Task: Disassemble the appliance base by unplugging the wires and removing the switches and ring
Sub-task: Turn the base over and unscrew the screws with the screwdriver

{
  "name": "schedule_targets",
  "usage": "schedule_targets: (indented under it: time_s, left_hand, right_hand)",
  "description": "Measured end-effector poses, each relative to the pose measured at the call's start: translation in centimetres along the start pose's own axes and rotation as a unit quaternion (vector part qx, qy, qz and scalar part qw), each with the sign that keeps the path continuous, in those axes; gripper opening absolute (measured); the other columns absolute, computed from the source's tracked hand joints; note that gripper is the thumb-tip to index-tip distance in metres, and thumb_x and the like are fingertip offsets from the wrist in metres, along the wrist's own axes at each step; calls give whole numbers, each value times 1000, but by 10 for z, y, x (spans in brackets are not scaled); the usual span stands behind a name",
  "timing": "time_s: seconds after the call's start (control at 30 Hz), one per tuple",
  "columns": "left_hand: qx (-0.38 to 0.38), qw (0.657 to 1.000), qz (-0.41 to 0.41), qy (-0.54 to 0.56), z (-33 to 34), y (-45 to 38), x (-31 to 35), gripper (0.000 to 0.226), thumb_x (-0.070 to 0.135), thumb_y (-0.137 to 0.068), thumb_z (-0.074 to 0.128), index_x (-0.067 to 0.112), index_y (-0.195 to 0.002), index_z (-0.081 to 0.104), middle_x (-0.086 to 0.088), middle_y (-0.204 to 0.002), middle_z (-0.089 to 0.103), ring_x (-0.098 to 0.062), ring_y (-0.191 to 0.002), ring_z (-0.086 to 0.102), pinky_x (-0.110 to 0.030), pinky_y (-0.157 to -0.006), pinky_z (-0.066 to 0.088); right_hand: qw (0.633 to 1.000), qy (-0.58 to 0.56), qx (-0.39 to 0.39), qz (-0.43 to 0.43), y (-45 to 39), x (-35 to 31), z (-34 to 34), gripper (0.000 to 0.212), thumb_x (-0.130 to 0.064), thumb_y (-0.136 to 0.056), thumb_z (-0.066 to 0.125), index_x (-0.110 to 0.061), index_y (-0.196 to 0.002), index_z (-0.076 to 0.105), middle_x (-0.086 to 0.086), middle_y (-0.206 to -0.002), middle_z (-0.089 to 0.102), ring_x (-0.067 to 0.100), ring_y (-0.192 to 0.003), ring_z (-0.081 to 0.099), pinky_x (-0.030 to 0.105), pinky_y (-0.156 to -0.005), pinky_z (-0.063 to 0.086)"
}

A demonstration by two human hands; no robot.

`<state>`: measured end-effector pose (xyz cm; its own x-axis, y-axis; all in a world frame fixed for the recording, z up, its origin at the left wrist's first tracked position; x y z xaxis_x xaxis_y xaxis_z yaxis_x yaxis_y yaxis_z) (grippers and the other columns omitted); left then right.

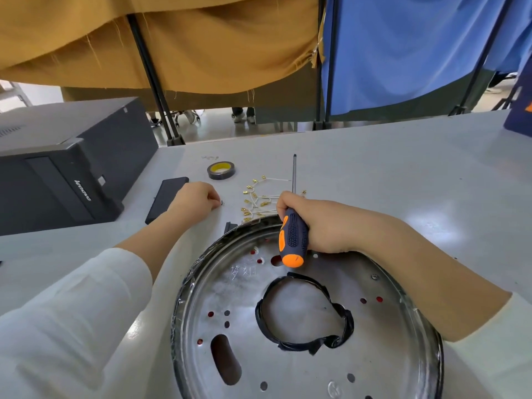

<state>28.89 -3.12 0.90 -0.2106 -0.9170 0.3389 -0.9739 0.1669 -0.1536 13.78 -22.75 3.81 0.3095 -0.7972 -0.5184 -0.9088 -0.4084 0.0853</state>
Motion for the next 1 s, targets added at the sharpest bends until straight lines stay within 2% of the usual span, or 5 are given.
schedule_targets:
  time_s: [0.27, 0.43, 0.53, 0.67, 1.0]
  left_hand:
    - [10, 997, -32, 76, 4, 13, -5, 42, 15, -91, 58, 12, -131, 46, 3, -91, 59, -14, -87, 49, -25, -78, 37]
    - [191, 955, 3, 226, -44, 54, 26, 22, 22, -94, 53, 19, -116, 54, 8, -83, 55, -5, -71, 52, -21, -62, 39]
    - [83, 940, 69, 325, -52, 75, 70, 7, 29, -94, 54, 26, -95, 61, 11, -83, 61, 1, -63, 55, -15, -59, 47]
    - [-164, 957, 123, 204, -22, 113, 115, 27, 35, -92, 57, 28, -118, 58, 8, -114, 62, -8, -104, 58, -26, -95, 44]
    - [-98, 991, 74, 52, -30, 157, 98, 55, 1, -88, 49, 24, -137, 38, -12, -124, 58, -28, -106, 55, -31, -82, 44]
  right_hand:
    - [1000, -7, -2, 1, 0, 2, 0, 39, -7, -82, 61, -30, -98, 35, -11, -69, 48, 15, -56, 45, 19, -48, 34]
    - [1000, -17, 11, -1, 2, 1, -1, 39, -4, -82, 55, -37, -89, 35, -3, -81, 56, 21, -63, 52, 33, -58, 43]
    - [1000, -25, 12, -5, 5, -3, -4, 40, -6, -82, 60, -38, -86, 36, -2, -85, 56, 24, -69, 55, 39, -66, 48]
    - [998, -20, 53, -15, 12, -12, -15, 36, -11, -80, 69, -29, -94, 41, 0, -84, 55, 21, -71, 51, 39, -68, 50]
    - [988, 35, 148, 37, 65, 2, -33, 31, -1, -82, 52, -27, -94, 38, 7, -84, 59, 23, -70, 47, 39, -67, 44]
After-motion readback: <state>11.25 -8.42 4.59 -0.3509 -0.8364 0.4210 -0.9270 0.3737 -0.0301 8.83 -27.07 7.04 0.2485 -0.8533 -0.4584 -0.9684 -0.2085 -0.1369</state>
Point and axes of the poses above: each hand's wrist, its own y-axis away from the middle knuckle, its own z-axis out of the palm, x = y × z, the point moved 8 cm from there along -y, towards the middle knuckle
